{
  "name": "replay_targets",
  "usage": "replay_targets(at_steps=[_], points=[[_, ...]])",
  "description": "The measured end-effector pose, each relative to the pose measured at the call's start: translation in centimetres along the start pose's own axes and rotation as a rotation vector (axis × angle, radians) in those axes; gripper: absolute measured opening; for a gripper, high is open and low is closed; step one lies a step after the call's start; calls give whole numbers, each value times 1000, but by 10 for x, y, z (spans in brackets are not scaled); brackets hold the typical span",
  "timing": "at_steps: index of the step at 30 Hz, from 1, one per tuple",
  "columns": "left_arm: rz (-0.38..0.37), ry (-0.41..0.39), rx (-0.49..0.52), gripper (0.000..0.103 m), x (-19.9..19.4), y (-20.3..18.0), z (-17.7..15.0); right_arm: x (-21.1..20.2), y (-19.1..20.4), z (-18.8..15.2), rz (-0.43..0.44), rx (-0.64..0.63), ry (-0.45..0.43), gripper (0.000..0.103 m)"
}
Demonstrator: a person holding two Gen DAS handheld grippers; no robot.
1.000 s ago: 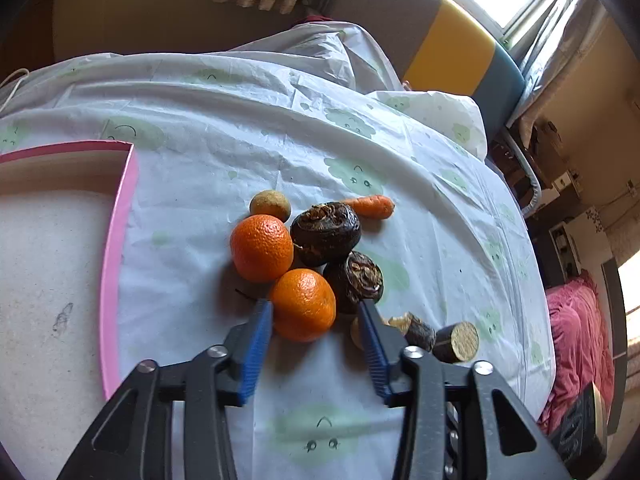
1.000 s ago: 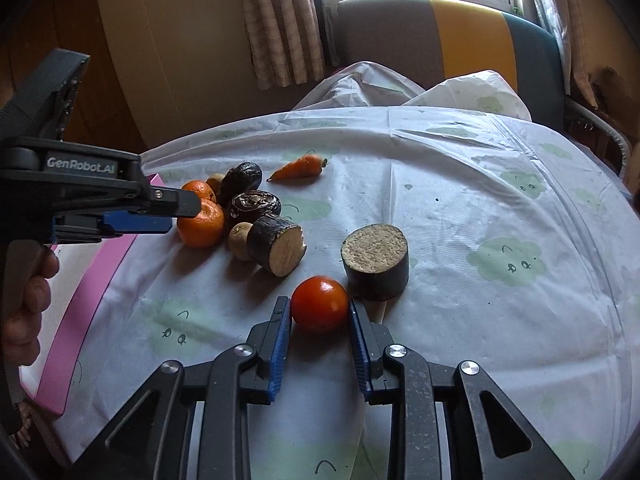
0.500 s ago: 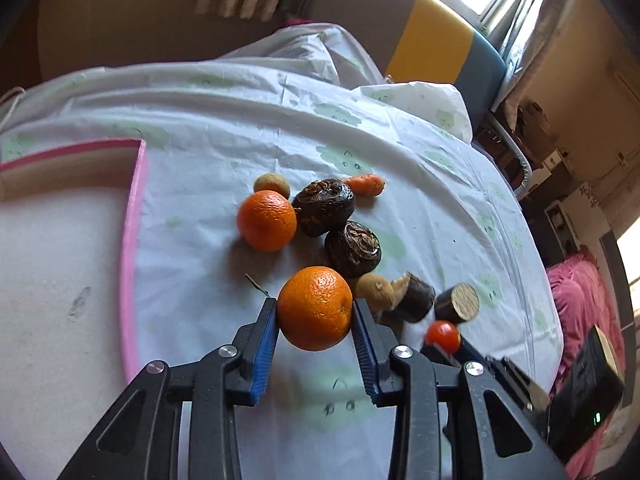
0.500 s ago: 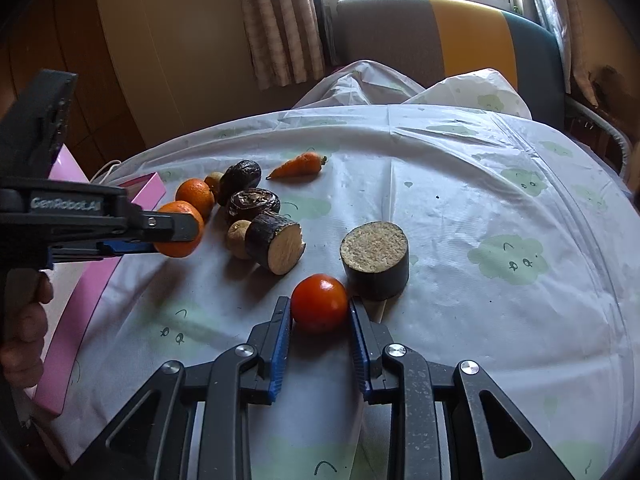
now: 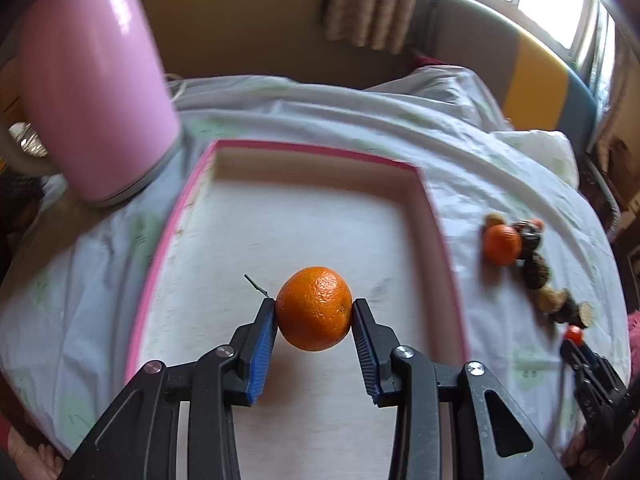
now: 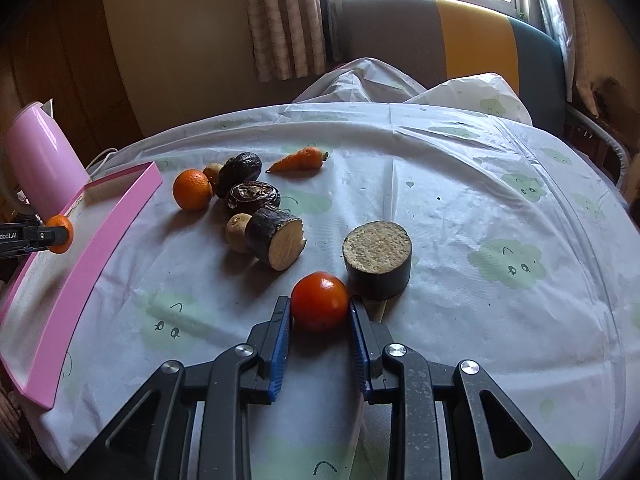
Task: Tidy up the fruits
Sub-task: 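Lower the mandarin into the pink tray and open the left gripper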
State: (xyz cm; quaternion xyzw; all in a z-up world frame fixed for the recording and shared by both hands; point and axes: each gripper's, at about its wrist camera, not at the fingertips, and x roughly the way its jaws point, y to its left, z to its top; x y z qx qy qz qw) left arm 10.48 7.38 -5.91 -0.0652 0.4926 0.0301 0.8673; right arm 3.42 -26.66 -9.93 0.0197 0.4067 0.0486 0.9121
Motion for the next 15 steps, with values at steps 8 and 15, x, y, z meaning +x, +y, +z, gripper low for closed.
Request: replay_targets(at_steps=[8, 15], points=[[-9, -23, -9, 49, -14, -1, -15, 1, 7, 0, -42, -48, 9, 29], [-65, -62, 27, 51, -38, -16, -30, -3, 15, 2, -70, -86, 35, 27]])
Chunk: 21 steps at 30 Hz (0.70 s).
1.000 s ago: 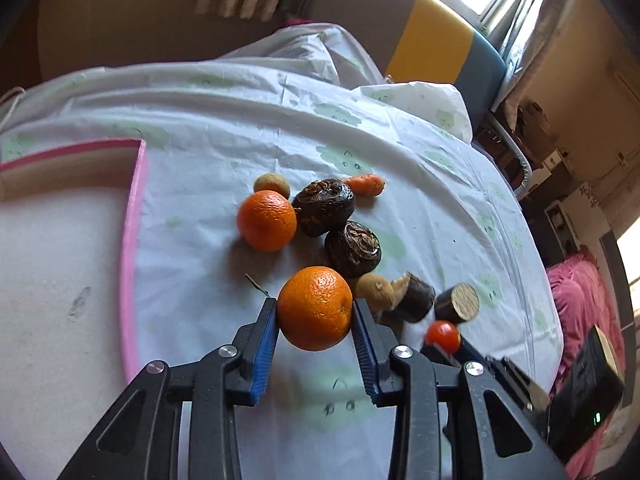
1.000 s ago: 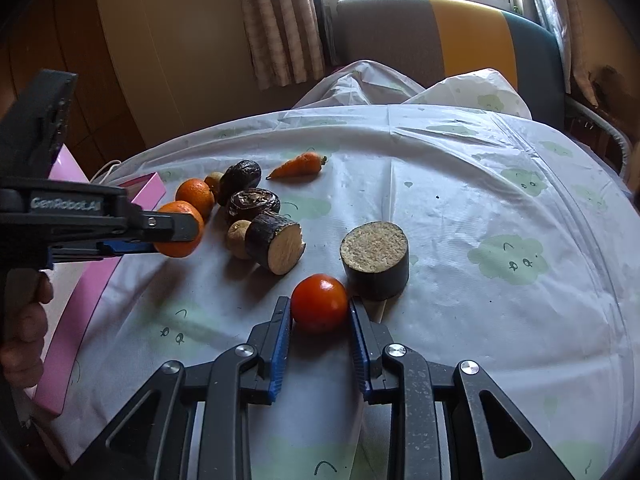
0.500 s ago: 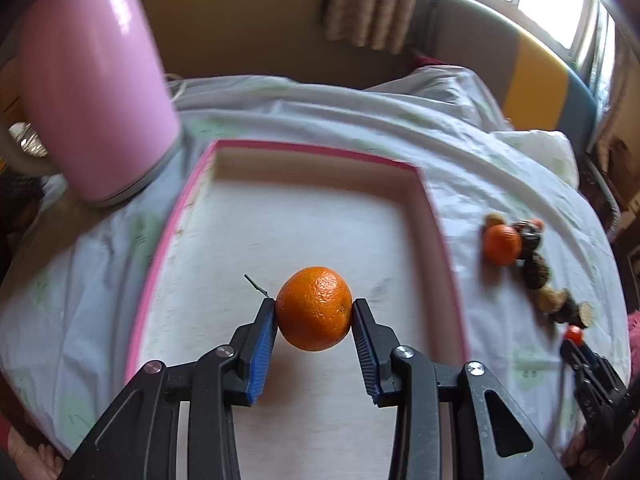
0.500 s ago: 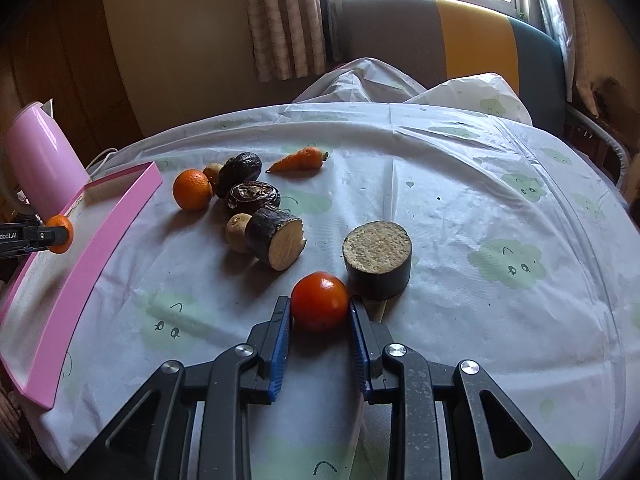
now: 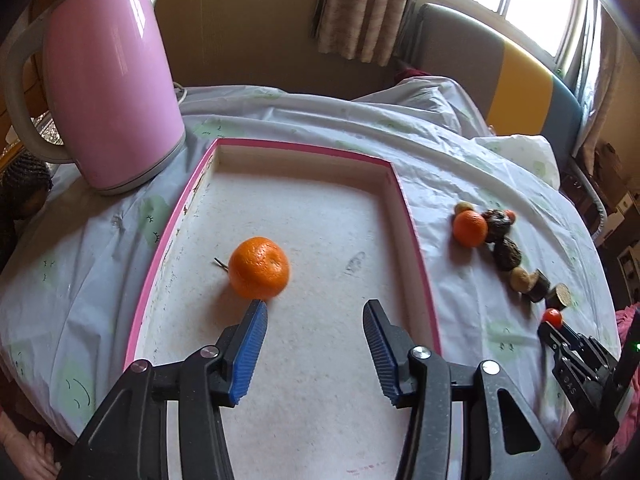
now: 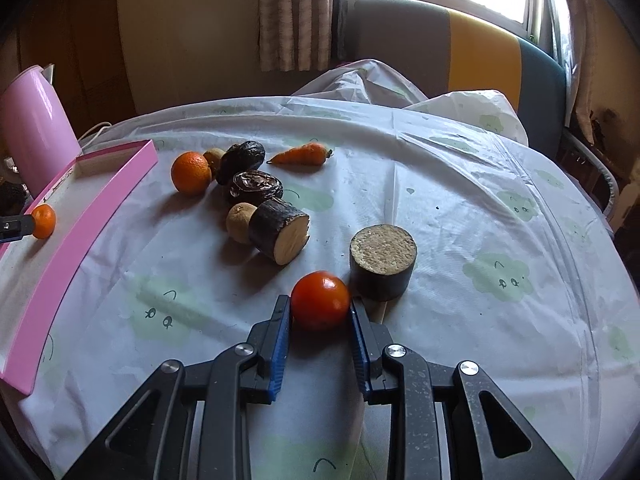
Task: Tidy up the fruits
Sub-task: 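Lower the mandarin into the pink tray and open the left gripper, then carry the tomato into the tray and open the right gripper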
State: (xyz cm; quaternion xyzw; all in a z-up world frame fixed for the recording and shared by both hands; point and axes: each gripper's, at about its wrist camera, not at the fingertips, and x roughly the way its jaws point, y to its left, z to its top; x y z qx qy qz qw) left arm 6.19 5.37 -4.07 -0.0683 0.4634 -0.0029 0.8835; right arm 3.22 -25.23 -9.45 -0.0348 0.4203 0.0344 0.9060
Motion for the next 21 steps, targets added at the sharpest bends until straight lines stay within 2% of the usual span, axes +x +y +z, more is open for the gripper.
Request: replay_targets(at_steps=[3, 10, 21], points=[[-16, -23, 31, 51, -8, -3, -5, -9, 2, -1, 32, 14, 22, 27], [-21, -56, 67, 51, -19, -6, -9, -32, 28, 0, 121, -20, 14, 27], [-30, -62, 19, 51, -25, 12, -20, -46, 105, 24, 345, -139, 26, 27]])
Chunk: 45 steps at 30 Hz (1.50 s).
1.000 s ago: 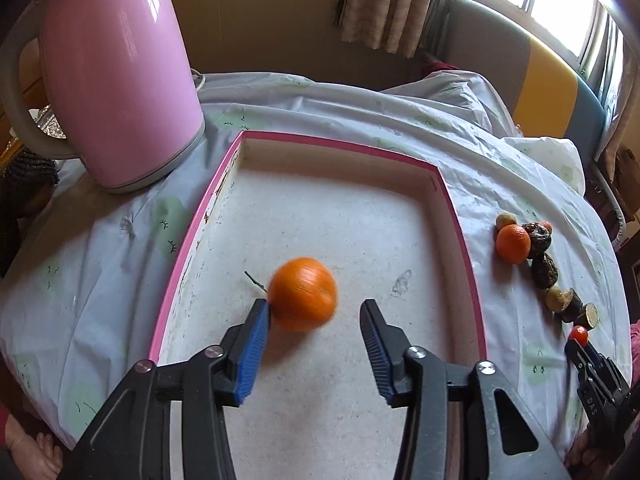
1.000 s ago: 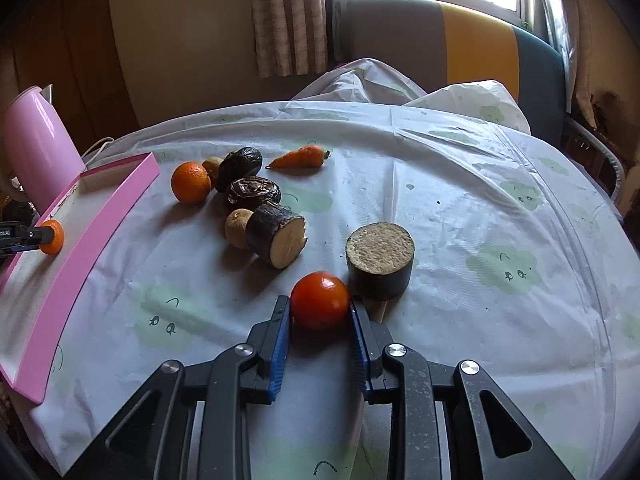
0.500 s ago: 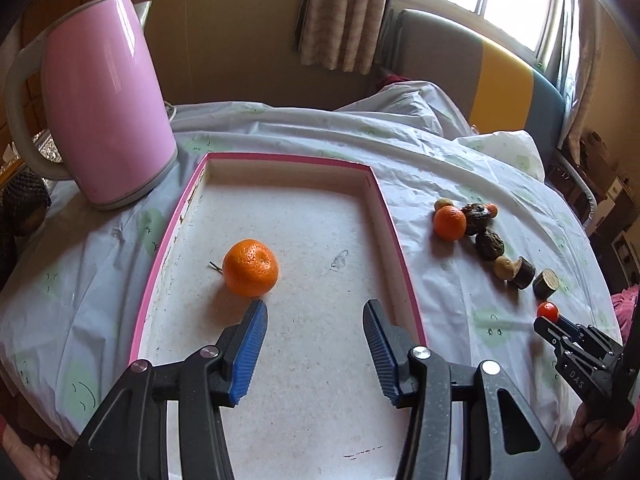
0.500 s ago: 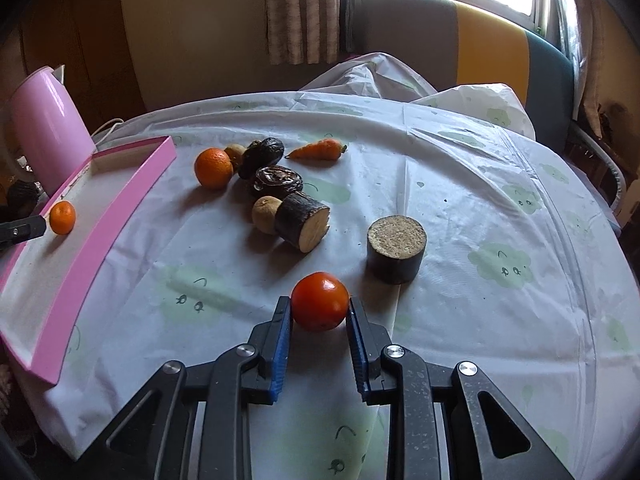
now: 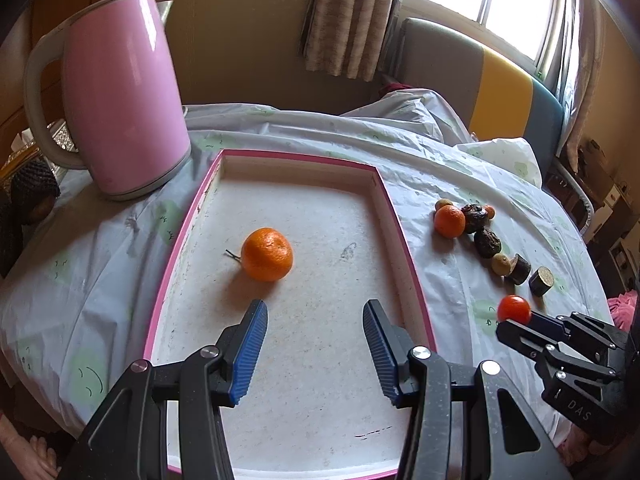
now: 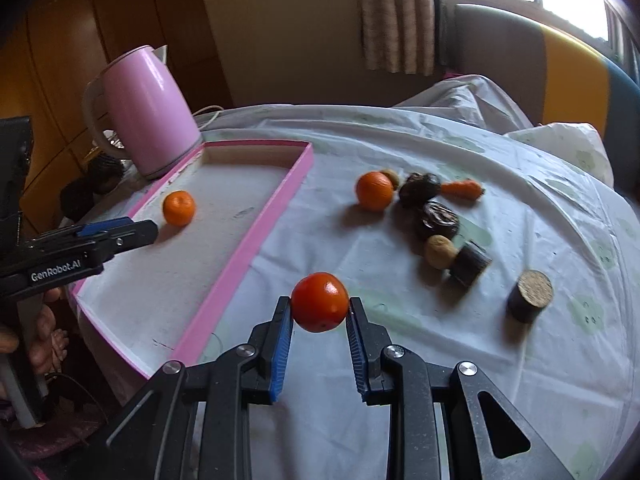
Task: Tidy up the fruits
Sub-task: 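Carry the tomato into the tray and open the right gripper, then grasp the second mandarin orange with the left gripper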
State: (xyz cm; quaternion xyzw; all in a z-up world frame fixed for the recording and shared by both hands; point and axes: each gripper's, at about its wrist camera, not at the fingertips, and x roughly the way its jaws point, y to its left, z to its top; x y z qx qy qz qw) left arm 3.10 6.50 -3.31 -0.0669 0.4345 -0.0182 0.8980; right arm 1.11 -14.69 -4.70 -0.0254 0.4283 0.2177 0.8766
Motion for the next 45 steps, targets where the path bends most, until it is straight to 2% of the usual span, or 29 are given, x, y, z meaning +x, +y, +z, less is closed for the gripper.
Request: replay_targets(at_steps=[6, 9, 11, 13, 15, 18, 22, 27, 29, 34, 45], points=[[-14, 4, -69, 51, -1, 22, 0, 15, 38, 29, 105, -49, 15, 27], [14, 12, -104, 51, 0, 31, 0, 28, 56, 44, 123, -87, 22, 27], [7, 25, -124, 51, 2, 36, -1, 38, 65, 52, 143, -96, 26, 29], [14, 27, -125, 50, 2, 37, -3, 48, 71, 59, 139, -101, 27, 30], [19, 28, -114, 50, 2, 37, -3, 55, 74, 62, 123, -95, 29, 38], [10, 16, -113, 50, 0, 36, -3, 59, 72, 58, 123, -77, 40, 38], [-4, 11, -92, 50, -1, 28, -2, 51, 64, 50, 104, -59, 28, 41], [-32, 6, -48, 50, -2, 11, -3, 31, 52, 41, 67, -28, -23, 54], [-48, 6, -27, 50, -3, 4, -4, 22, 44, 36, 46, -9, -43, 56], [-76, 7, 21, 50, -4, -14, -3, 1, 13, 21, -23, 93, -77, 56], [-160, 63, 74, 50, 6, -50, 7, -14, -52, -10, -188, 250, -57, 56]])
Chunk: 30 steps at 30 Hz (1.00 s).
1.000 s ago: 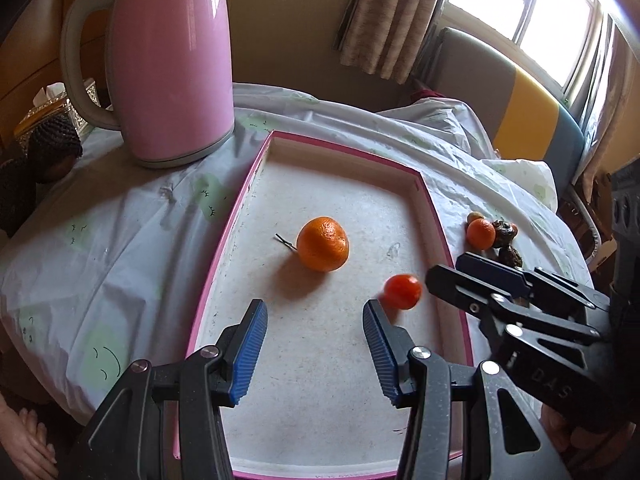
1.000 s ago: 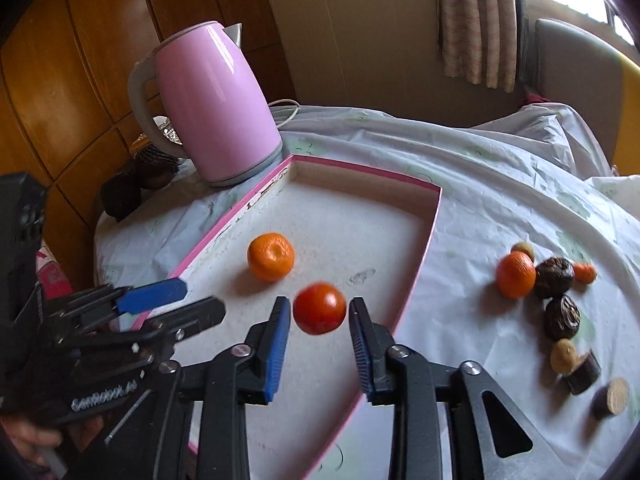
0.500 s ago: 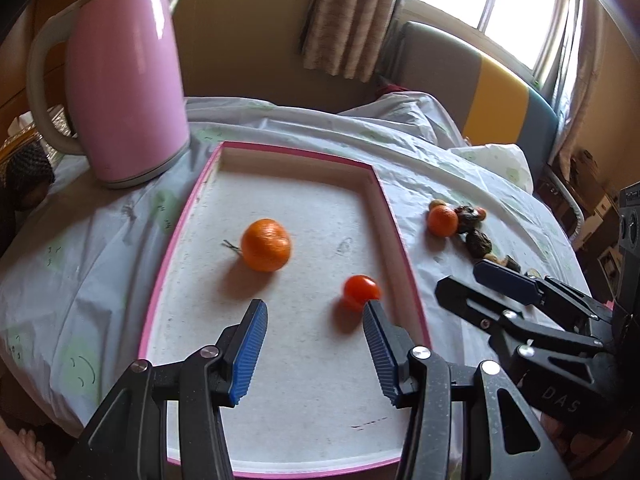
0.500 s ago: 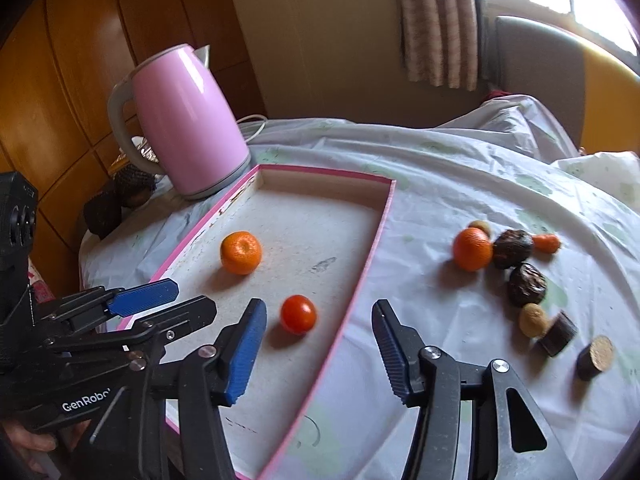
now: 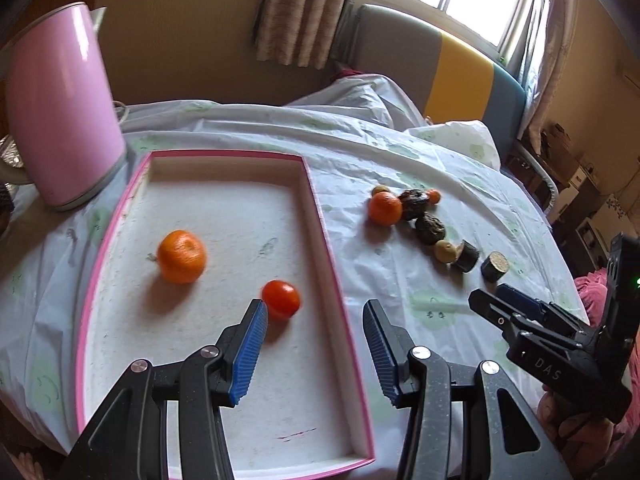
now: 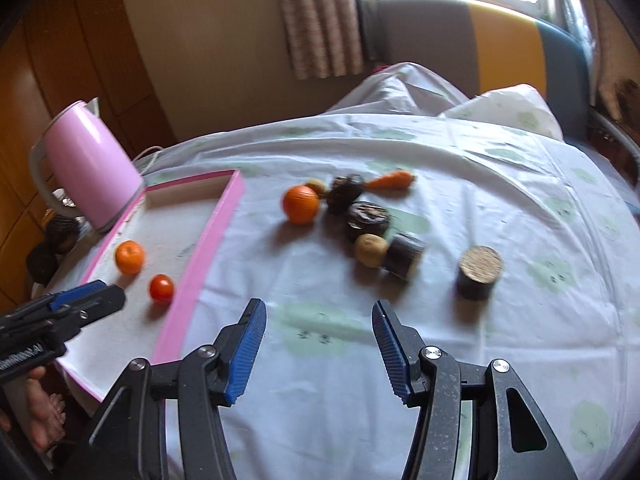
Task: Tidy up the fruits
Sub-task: 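Grasp the second mandarin orange with the left gripper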
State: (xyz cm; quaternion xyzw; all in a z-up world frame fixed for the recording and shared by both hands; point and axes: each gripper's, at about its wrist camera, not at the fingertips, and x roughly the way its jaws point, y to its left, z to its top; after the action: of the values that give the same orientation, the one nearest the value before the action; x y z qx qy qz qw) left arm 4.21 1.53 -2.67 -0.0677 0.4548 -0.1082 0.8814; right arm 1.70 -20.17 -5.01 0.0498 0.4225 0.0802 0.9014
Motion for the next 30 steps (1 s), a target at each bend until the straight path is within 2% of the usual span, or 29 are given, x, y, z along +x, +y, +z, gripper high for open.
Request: replay_targets(at_steps=[11, 14, 22, 30], points=[[-51, 44, 92, 49, 42, -51, 38, -2, -34, -6, -68, 36, -20, 56], [-48, 61, 81, 45, 58, -56, 48, -2, -43, -7, -74, 54, -19, 56], [-31, 68, 61, 45, 92, -66, 72, 3, -60, -9, -75, 81, -17, 56], [-21, 126, -5, 47, 131, -67, 85, 3, -82, -8, -102, 123, -25, 56]])
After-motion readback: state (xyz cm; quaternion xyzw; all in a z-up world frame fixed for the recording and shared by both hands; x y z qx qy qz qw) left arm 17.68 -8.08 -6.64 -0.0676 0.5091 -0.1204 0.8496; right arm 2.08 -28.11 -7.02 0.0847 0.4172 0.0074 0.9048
